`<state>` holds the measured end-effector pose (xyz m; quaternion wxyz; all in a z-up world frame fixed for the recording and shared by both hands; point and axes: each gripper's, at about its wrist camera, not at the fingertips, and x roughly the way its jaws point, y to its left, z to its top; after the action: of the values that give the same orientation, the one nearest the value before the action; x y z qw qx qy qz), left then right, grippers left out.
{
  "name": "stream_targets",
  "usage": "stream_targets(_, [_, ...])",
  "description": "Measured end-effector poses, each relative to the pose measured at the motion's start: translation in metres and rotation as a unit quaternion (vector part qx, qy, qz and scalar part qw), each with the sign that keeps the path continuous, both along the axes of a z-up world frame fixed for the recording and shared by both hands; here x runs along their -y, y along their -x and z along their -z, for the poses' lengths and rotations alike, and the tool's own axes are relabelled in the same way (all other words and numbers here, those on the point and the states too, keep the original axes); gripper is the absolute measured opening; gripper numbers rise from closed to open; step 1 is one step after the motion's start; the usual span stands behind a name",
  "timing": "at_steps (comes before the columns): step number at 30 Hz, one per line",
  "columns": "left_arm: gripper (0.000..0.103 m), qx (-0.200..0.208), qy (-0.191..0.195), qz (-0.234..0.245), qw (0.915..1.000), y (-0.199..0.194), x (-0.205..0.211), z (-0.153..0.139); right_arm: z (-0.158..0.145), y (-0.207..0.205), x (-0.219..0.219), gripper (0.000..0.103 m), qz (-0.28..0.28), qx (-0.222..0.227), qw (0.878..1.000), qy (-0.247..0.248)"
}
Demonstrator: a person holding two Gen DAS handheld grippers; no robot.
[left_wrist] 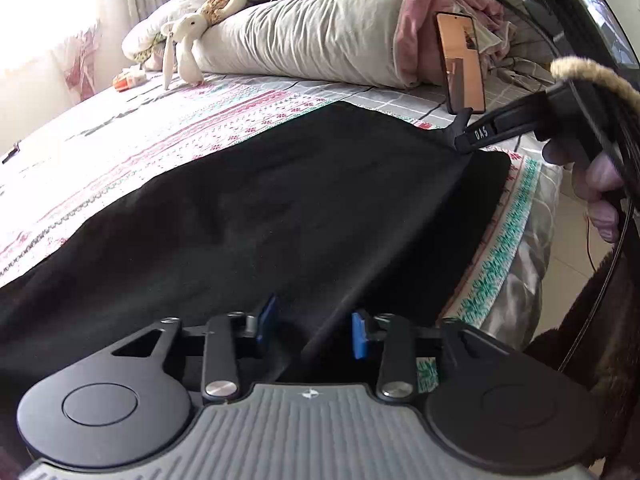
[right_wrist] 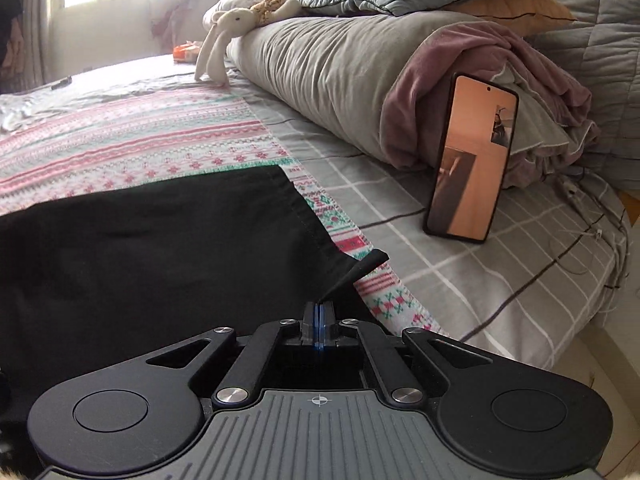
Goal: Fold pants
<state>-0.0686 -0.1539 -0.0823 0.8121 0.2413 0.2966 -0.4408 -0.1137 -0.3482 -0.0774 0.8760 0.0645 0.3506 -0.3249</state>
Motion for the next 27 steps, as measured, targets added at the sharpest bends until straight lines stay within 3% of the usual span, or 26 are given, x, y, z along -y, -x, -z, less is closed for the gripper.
stream_targets(2, [0.051,0.003,0.001,0.004,1.0000,0.002,-0.004,0.000,0.003,0.006,-0.005,0.000,-0.001,-0.005,1.000,0.010])
stream_targets(8, [0.035,0.008,-0.006,0.018,0.9998,0.013,-0.011,0.001,0.004,0.010,-0.011,0.000,0.012,-0.024,0.999,0.018])
stream_targets(15, [0.032,0.007,-0.011,0.028,0.9995,0.016,-0.017,0.000,0.009,0.013,-0.023,0.000,0.009,-0.048,0.998,0.041])
stream_targets(22, [0.033,-0.016,-0.008,0.037,0.9992,0.013,-0.020,-0.003,0.013,0.010,-0.019,0.002,0.017,-0.061,0.998,0.023])
stream_targets(24, [0.041,-0.038,0.004,0.049,0.9980,0.007,-0.023,-0.008,0.009,0.012,-0.016,0.015,0.027,-0.049,0.998,0.013])
stream_targets(25, [0.051,-0.051,0.017,0.049,0.9973,0.002,-0.026,-0.013,0.006,0.013,-0.014,0.022,0.027,-0.040,0.999,0.005])
stream_targets(26, [0.064,-0.060,0.028,0.041,0.9970,-0.004,-0.030,-0.018,0.001,0.016,-0.011,0.038,0.028,-0.027,0.999,-0.002])
stream_targets(27, [0.069,-0.061,0.038,0.031,0.9969,-0.009,-0.033,-0.023,-0.003,0.018,-0.009,0.055,0.034,-0.013,0.999,-0.005])
